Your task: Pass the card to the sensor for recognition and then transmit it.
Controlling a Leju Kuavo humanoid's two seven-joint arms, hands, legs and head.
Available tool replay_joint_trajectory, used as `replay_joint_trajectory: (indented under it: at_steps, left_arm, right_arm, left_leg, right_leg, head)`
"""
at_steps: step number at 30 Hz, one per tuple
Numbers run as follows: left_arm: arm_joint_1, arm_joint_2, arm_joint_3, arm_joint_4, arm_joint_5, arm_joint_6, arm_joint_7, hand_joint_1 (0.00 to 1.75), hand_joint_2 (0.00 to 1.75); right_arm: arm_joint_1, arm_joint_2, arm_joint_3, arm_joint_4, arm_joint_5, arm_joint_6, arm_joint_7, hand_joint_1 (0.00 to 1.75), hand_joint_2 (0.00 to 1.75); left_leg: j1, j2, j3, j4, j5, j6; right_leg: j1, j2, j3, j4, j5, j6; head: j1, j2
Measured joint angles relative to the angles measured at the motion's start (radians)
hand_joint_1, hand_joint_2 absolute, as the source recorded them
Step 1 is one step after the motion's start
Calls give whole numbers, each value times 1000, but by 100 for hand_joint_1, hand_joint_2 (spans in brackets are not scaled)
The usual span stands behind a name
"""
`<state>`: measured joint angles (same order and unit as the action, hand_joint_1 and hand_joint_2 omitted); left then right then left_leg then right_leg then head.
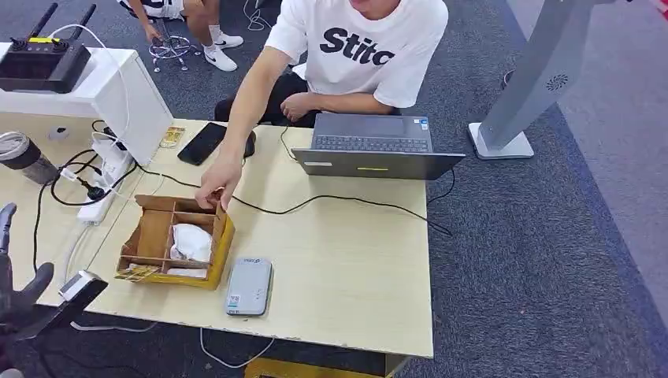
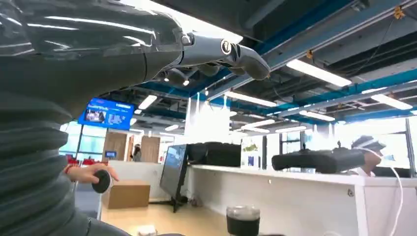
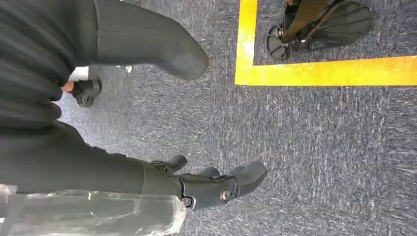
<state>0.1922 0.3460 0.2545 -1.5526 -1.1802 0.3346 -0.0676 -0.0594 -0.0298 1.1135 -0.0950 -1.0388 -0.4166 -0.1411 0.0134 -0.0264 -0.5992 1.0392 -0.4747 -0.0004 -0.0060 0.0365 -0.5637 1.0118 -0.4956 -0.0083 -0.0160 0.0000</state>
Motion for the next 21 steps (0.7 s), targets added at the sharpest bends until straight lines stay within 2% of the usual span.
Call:
replay_joint_trajectory:
  at_steps: [10,21]
  left_arm:
    - [31,-55,11,13,3,-39,-39,0,175]
    - [29,-114,10,95,-20,-37,-38,0,175]
  right_arm:
    - [1,0,21,0,-11,0,16,0,175]
    - [0,0,50,0,-13,-2,10,0,175]
  left_leg:
    - [0,0,0,0,0,0]
    - [0,0,0,0,0,0]
  right_leg:
    - [0,0,0,0,0,0]
    - [0,0,0,0,0,0]
  head:
    - [1,0]
    - [0,0]
